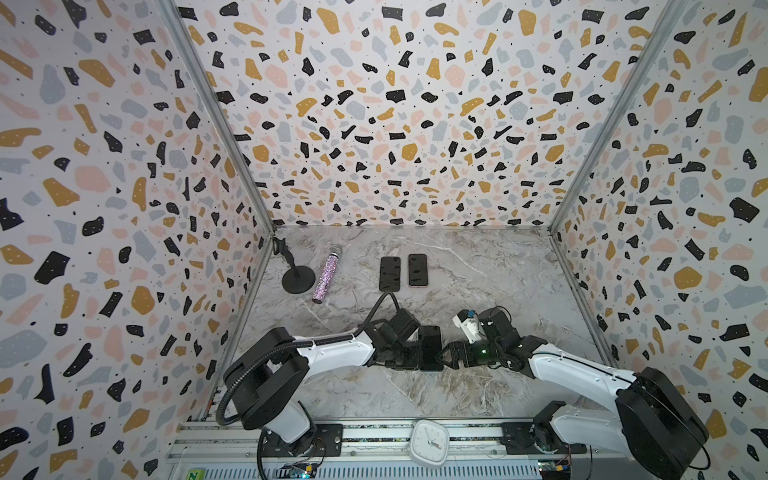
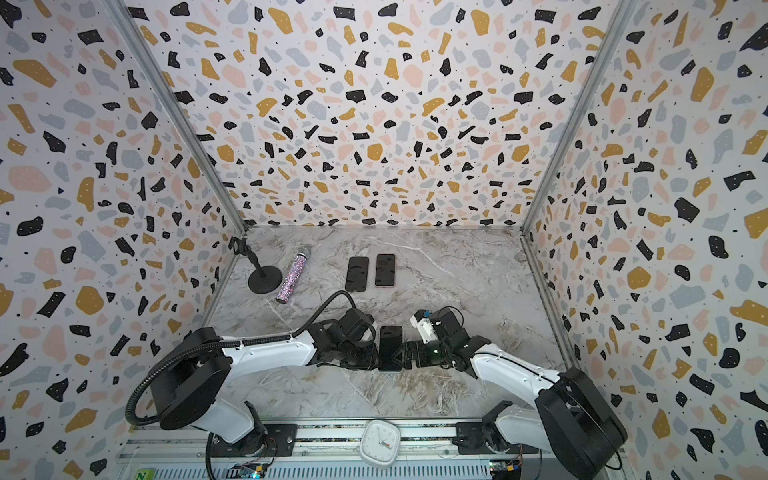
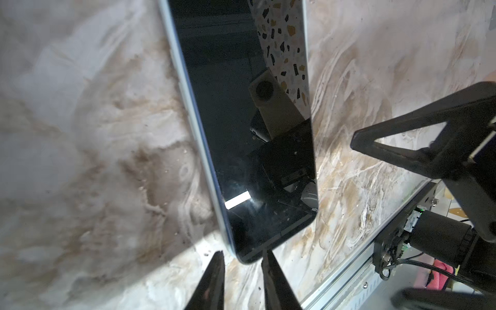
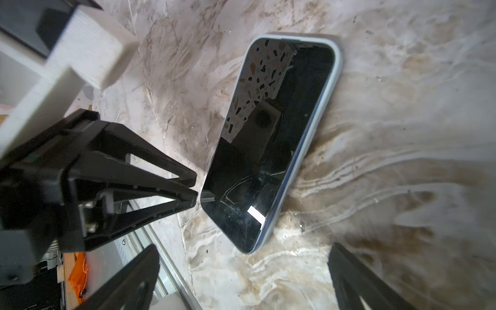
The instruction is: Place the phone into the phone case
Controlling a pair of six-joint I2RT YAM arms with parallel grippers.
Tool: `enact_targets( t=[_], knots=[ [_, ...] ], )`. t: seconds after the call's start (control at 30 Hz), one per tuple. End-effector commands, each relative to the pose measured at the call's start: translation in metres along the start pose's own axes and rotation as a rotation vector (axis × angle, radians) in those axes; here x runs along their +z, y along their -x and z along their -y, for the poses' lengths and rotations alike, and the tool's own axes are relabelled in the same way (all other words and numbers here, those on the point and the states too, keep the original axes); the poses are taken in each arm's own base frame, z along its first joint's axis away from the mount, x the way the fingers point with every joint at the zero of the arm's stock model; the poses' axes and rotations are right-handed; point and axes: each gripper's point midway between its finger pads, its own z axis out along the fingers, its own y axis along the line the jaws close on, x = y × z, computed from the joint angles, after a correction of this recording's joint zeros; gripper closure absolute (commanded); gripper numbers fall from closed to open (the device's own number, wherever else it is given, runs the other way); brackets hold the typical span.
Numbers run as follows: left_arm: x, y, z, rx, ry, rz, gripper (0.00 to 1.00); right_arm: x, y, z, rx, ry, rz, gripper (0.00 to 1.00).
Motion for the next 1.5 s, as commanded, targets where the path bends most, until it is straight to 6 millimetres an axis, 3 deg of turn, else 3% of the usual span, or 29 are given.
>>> enact_targets(
  t=[0.0, 0.5, 0.9, 1.47],
  knots=[
    [0.003, 0.004, 0.008, 0.014, 0.003, 0.006, 0.76, 0.003, -0.003, 0.001, 0.003, 0.013, -0.018, 0.01],
    [0.012, -0.001, 0.002, 0.016, 0.029, -0.023, 0.79, 0.002, -0.004, 0.007, 0.03, 0.044, -0.011, 0.06],
    [0.017, -0.003, -0.003, 0.017, 0.043, -0.032, 0.86, 0.017, -0.025, 0.0, 0.049, 0.093, -0.063, 0.15],
    [0.028, -0.009, -0.012, 0.009, 0.059, -0.056, 0.93, 0.035, -0.037, -0.009, 0.032, 0.125, -0.12, 0.38]
  ],
)
